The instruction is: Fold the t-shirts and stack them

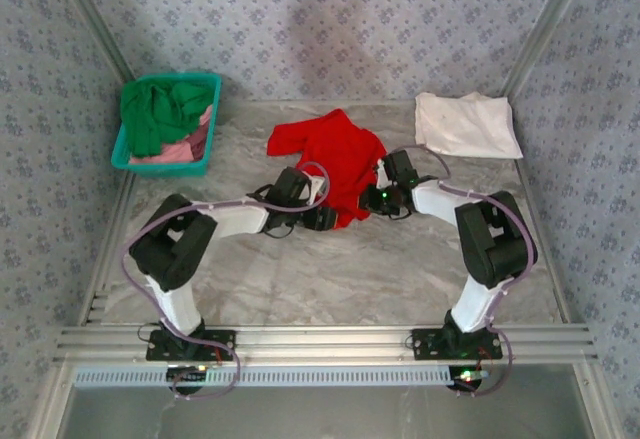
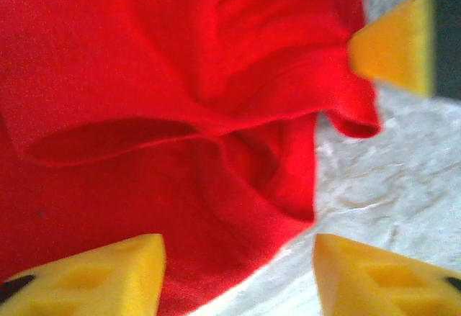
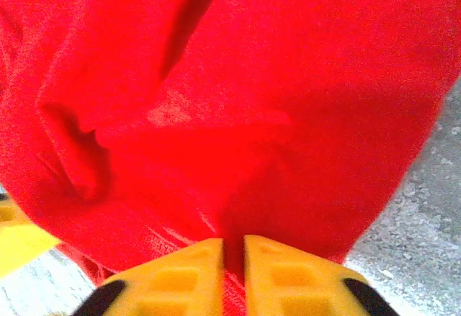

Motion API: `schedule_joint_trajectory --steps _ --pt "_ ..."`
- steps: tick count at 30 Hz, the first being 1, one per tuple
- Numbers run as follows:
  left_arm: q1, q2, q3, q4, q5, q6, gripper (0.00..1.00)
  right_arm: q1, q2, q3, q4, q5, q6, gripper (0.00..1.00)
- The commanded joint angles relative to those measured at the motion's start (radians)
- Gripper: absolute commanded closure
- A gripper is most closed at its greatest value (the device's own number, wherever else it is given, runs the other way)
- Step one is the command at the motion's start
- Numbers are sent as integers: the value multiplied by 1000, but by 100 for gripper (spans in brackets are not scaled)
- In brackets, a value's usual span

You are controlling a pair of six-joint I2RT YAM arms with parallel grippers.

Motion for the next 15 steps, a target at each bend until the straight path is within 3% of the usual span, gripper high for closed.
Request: schedule_joint_trajectory --steps 1,5,9,15 --pt "-1 8 -11 72 -31 1 67 -16 -126 2 -20 36 15 96" --pt "-1 -6 -41 70 -91 20 99 -53 -254 -32 -17 52 25 100" --pt "17 -82 -104 38 -201 37 100 -66 -323 -23 -59 14 -3 100" --pt "84 -331 -208 -38 -338 95 100 -37 -396 -59 -70 5 -18 100"
